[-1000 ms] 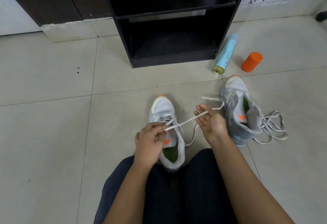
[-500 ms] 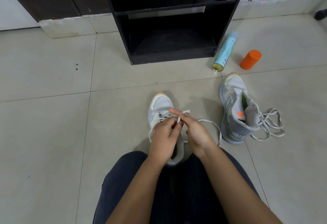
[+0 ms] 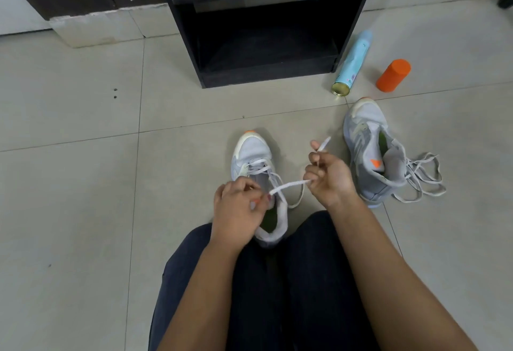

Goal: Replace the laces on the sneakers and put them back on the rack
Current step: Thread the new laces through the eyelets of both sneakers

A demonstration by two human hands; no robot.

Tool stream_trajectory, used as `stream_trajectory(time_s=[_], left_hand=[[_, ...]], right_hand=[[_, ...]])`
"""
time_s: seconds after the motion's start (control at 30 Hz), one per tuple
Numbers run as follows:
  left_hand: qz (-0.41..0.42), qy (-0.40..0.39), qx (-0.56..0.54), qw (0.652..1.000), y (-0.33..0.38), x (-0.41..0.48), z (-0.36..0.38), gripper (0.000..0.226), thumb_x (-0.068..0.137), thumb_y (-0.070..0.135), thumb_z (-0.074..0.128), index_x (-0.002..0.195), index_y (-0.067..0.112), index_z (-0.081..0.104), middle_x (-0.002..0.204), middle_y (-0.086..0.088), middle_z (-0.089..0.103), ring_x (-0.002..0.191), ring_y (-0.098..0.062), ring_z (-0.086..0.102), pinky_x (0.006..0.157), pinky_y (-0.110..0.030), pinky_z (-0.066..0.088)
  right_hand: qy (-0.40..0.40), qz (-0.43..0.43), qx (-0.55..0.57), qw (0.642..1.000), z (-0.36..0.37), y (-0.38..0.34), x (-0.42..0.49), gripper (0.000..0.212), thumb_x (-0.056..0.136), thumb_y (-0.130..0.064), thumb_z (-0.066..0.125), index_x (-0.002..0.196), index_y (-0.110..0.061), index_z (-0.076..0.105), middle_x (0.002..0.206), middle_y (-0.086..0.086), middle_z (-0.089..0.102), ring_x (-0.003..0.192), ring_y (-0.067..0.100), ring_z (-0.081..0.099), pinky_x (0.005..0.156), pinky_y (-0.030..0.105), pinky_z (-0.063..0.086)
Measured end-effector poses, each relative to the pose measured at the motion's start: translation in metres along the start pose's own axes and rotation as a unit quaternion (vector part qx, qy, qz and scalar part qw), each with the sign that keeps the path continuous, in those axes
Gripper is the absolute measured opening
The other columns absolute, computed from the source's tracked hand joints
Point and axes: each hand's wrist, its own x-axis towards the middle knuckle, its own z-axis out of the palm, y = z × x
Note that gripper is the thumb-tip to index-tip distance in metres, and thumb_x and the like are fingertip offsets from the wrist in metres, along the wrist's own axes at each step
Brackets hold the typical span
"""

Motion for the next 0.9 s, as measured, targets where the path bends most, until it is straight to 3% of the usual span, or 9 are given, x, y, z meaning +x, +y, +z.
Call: stream_trajectory(time_s=[0.1,0.2,0.33,0.43,0.5,0.63,0.7,0.8,0.9], left_hand=[[-0.031,0.108,-0.075,0.991,0.011,0.008,0.001,0.044,0.088,0.054,0.039,0.105,0.028,0.070,0.107,0.010,0.062,0.100,-0.014,0.054,0.095,-0.040,0.041],[-0.037,0.084,-0.112,0.989,0.021,0.013,0.009,0.049,0.086,0.056,0.035,0.104,0.025,0.068,0.106,0.008,0.066,0.098,-0.015,0.055,0.090,-0.041,0.044],[-0.012,0.089,-0.139,0.986,0.023,0.015,0.019,0.041,0.086,0.050,0.041,0.088,0.017,0.066,0.086,0.007,0.064,0.081,-0.014,0.055,0.078,-0.043,0.047],[0.004,0.090,-0.153,0.984,0.017,0.018,0.021,0.033,0.088,0.044,0.045,0.088,0.021,0.070,0.087,0.008,0.064,0.084,-0.014,0.059,0.082,-0.045,0.047],[0.028,0.086,-0.095,0.991,0.014,0.015,0.021,0.034,0.088,0.043,0.044,0.088,0.026,0.073,0.088,0.010,0.064,0.087,-0.014,0.058,0.091,-0.043,0.042],[0.106,0.070,0.020,0.992,0.011,0.008,0.019,0.035,0.086,0.043,0.043,0.078,0.026,0.072,0.081,0.013,0.059,0.085,-0.014,0.054,0.098,-0.045,0.036],[0.110,0.071,-0.014,0.991,0.008,0.009,0.018,0.034,0.088,0.043,0.045,0.084,0.026,0.074,0.087,0.013,0.058,0.089,-0.013,0.054,0.096,-0.043,0.039],[-0.004,0.095,-0.144,0.985,-0.002,0.017,0.012,0.033,0.096,0.031,0.046,0.123,0.025,0.063,0.118,0.002,0.054,0.112,-0.018,0.050,0.099,-0.029,0.038],[-0.188,0.012,-0.150,0.971,-0.023,0.025,0.009,0.047,0.099,0.028,0.044,0.145,0.025,0.036,0.137,-0.007,0.048,0.126,-0.026,0.044,0.103,-0.032,0.033]], right_hand=[[-0.033,0.003,-0.085,0.996,0.009,0.021,-0.013,0.019,0.101,-0.014,0.040,0.096,-0.013,0.059,0.056,-0.006,0.054,0.039,0.004,0.041,0.041,0.014,0.036],[-0.070,-0.037,-0.183,0.980,0.021,0.038,-0.031,0.022,0.100,-0.011,0.042,0.098,-0.011,0.063,0.074,-0.006,0.070,0.067,0.004,0.066,0.056,0.012,0.049],[-0.112,-0.030,-0.197,0.973,0.022,0.045,-0.035,0.022,0.097,-0.011,0.048,0.100,-0.009,0.069,0.093,0.003,0.072,0.087,0.009,0.068,0.069,0.015,0.051],[-0.083,-0.011,-0.174,0.981,0.023,0.044,-0.033,0.022,0.097,-0.010,0.046,0.091,-0.011,0.067,0.077,-0.001,0.069,0.069,0.003,0.066,0.059,0.011,0.049],[-0.056,-0.015,-0.154,0.986,0.022,0.039,-0.030,0.021,0.097,-0.011,0.044,0.086,-0.014,0.062,0.067,-0.007,0.066,0.060,0.001,0.063,0.049,0.008,0.045],[-0.031,-0.022,-0.099,0.994,0.020,0.031,-0.018,0.023,0.101,-0.010,0.039,0.088,-0.015,0.058,0.085,-0.003,0.066,0.074,0.006,0.064,0.061,0.015,0.048],[-0.035,-0.019,-0.049,0.998,0.018,0.030,-0.013,0.022,0.100,-0.008,0.039,0.091,-0.012,0.058,0.086,0.002,0.062,0.060,0.008,0.054,0.052,0.016,0.044],[-0.029,-0.056,-0.145,0.987,0.011,0.028,-0.009,0.024,0.098,-0.008,0.043,0.100,-0.017,0.065,0.077,-0.004,0.057,0.044,0.003,0.032,0.038,0.013,0.025],[0.013,-0.097,-0.283,0.954,0.006,0.026,-0.009,0.018,0.094,-0.022,0.054,0.097,-0.023,0.071,0.080,-0.008,0.054,0.051,0.005,0.027,0.038,0.012,0.023]])
